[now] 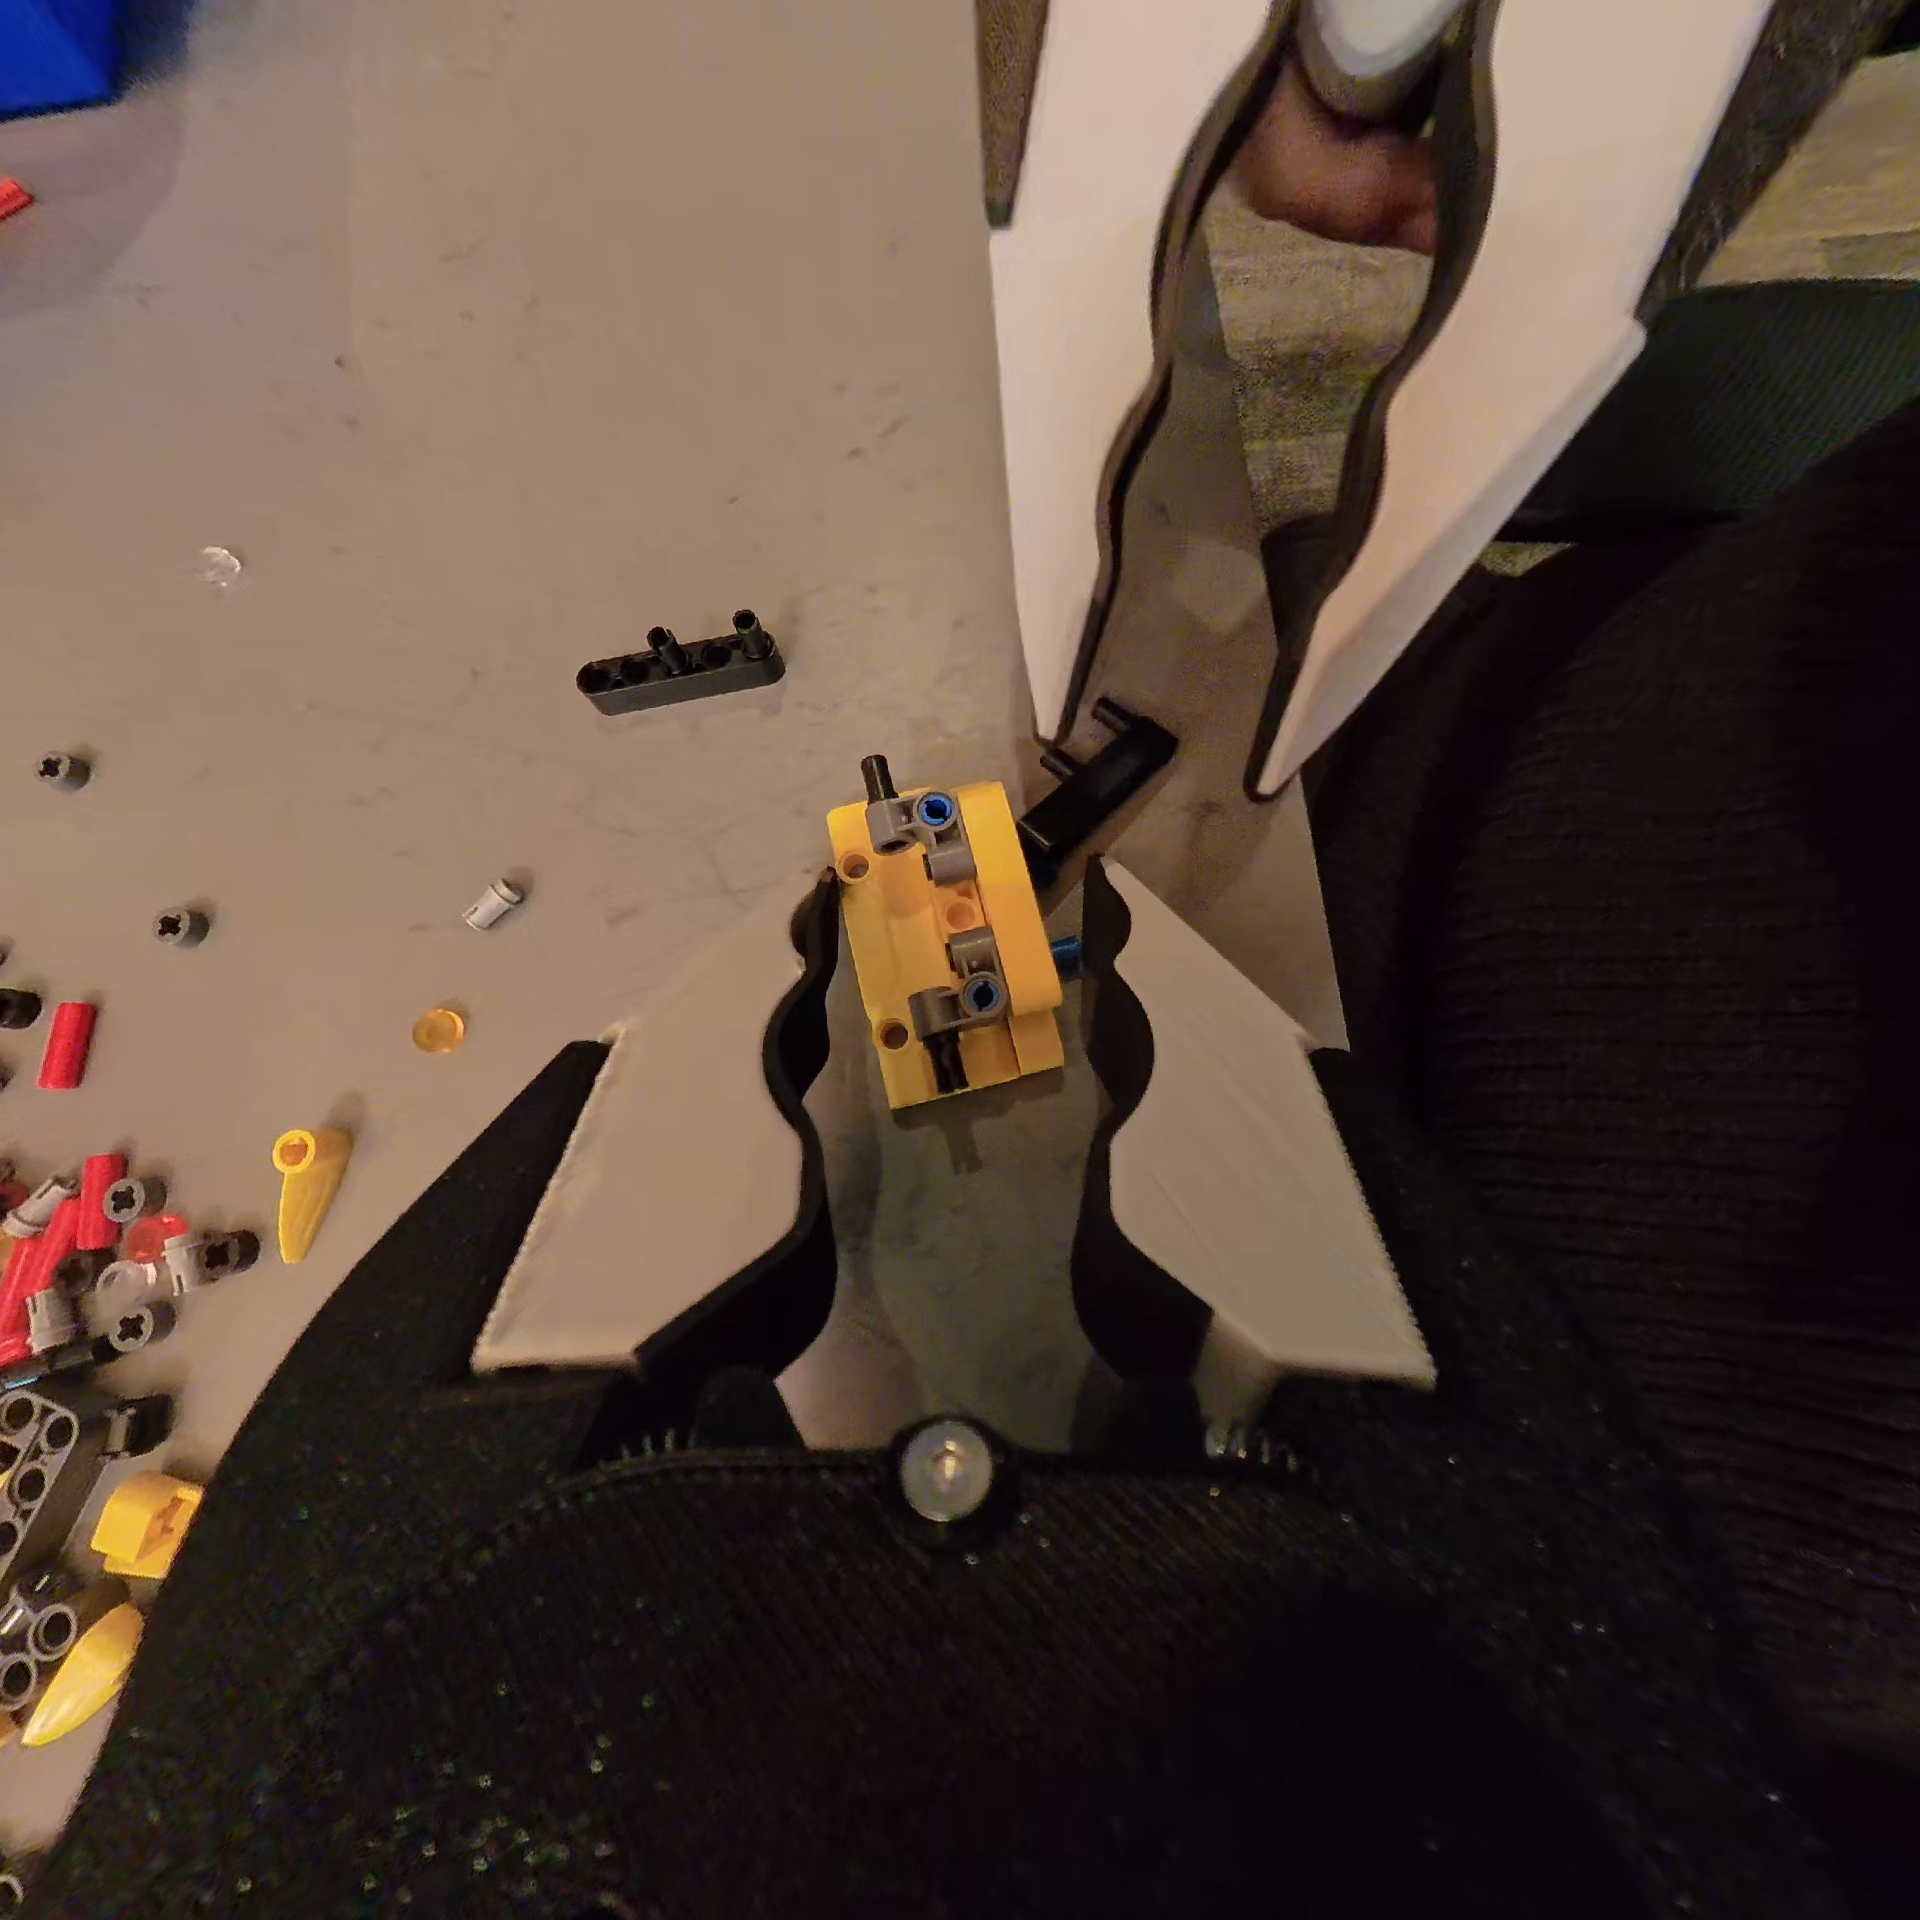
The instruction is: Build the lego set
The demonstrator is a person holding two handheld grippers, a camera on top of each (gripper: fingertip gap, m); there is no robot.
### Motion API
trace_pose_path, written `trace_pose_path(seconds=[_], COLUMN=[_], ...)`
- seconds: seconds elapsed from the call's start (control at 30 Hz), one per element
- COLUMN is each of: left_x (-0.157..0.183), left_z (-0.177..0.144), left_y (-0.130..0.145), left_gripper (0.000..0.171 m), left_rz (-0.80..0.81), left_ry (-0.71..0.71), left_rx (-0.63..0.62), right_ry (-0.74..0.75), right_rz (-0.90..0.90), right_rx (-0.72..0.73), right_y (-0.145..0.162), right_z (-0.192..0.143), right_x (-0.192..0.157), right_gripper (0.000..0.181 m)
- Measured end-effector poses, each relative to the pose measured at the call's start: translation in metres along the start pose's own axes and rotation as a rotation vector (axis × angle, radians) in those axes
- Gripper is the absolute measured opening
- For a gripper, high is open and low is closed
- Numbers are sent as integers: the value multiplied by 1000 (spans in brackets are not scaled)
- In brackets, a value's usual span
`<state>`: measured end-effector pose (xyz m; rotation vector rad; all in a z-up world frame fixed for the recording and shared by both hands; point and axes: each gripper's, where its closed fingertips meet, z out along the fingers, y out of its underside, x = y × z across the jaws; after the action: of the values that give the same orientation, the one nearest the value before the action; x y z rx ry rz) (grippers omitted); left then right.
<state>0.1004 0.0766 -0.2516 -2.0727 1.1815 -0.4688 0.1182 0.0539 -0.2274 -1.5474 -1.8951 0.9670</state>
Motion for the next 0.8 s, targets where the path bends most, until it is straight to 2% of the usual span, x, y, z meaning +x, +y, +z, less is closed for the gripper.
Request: trace_pose_path(seconds=[0.13,0.27,0.33,0.37,0.47,0.57,0.7,0.8], left_x=[2,-1,0,1,8,20,35,46], left_z=[-1,-4,-9,-14,-32,-50,-63,-65], left_y=[1,4,0,-6,-30,-49,-71,-82], left_gripper=[50,69,76,79,81,72,57,52], left_rz=[-9,-27,-49,-65,-121,-164,-201,-242], left_ry=[6,-14,-17,-12,23,75,137,198], left_rx=[-1,-2,36,76,252,417,566,608], right_ry=[120,163,179,174,120,89,-198,-342], right_rz=[2,-4,-5,-7,-27,27,308,464], right_rx=[-77,-74,-57,-28,141,334,639,824], right_y=[17,21,19,15,-11,-38,-68,-80], right_z=[6,6,3,0,-14,-34,-58,-73], right_x=[5,8,10,9,-1,-2,-12,-11], right_gripper=[24,15,14,8,8,7,7,6])
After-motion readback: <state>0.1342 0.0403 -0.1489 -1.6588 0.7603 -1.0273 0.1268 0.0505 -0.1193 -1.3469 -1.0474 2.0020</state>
